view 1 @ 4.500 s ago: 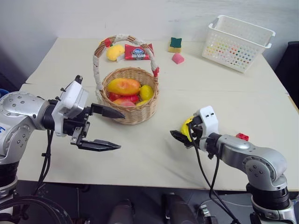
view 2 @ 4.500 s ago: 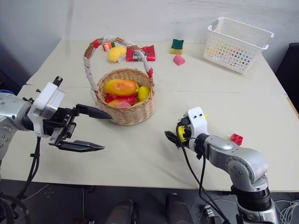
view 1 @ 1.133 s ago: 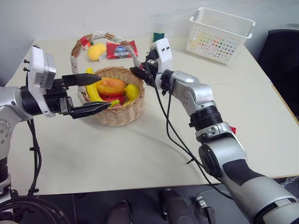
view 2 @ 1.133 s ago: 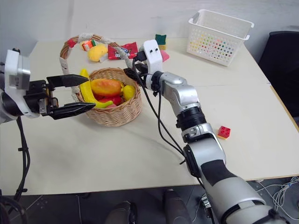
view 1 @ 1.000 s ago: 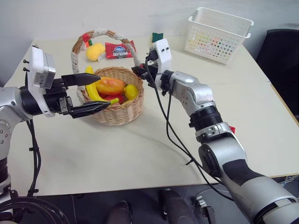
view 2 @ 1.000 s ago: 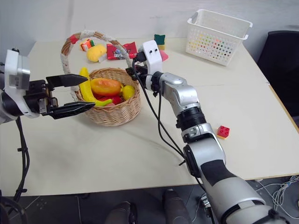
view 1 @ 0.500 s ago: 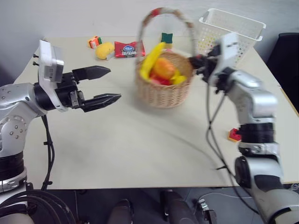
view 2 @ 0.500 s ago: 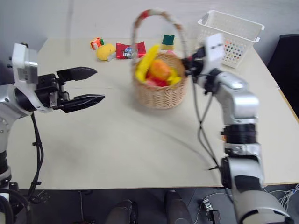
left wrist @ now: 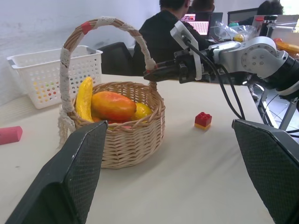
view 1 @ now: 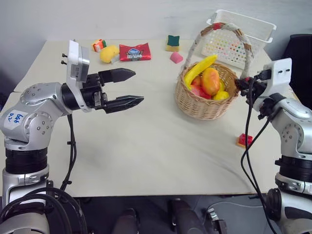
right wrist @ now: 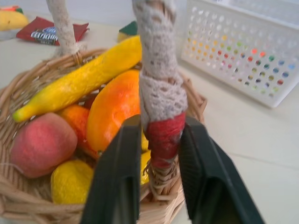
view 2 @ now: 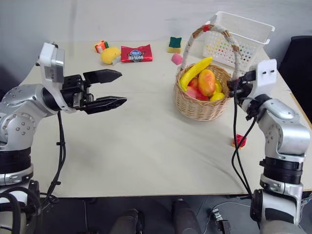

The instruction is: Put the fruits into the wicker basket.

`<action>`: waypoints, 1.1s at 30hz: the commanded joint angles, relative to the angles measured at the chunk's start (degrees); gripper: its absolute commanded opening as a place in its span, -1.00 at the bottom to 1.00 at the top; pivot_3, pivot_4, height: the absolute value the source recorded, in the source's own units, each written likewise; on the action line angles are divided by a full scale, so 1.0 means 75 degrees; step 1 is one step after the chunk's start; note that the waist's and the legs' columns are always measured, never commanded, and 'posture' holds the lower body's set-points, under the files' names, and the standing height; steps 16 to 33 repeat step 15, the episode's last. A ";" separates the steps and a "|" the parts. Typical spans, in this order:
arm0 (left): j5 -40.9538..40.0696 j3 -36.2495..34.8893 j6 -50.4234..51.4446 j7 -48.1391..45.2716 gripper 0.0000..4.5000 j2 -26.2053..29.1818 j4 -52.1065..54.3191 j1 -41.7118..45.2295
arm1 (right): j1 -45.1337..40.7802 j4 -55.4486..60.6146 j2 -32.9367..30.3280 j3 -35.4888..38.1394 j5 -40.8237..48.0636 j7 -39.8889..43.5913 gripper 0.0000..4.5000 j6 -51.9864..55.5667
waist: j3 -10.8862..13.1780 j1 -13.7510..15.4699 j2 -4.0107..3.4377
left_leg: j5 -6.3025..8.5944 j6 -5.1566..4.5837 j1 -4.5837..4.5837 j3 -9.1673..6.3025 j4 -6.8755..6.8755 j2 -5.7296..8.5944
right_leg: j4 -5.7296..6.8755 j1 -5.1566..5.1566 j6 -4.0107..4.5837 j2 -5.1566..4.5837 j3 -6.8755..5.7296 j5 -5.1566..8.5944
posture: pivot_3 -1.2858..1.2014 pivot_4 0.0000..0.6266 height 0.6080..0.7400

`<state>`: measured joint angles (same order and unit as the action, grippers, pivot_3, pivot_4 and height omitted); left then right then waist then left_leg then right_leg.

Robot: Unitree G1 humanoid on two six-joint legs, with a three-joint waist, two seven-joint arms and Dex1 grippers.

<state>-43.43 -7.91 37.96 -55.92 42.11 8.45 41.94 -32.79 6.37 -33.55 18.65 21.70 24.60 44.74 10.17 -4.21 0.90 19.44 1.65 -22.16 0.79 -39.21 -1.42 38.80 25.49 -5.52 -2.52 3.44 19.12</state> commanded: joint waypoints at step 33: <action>0.0128 -0.0228 -0.0186 -0.0817 1.00 0.0411 -0.0301 0.0024 | 0.3185 0.1151 -0.4112 0.5187 0.3861 0.4099 0.96 0.3559 | 0.0001 0.0378 0.0000 | 0.0012 -0.0048 0.0008 -0.0004 -0.0002 0.0027 | -0.0046 -0.0031 -0.0004 0.0016 -0.0002 -0.0002 | 0.03 -0.52 1.00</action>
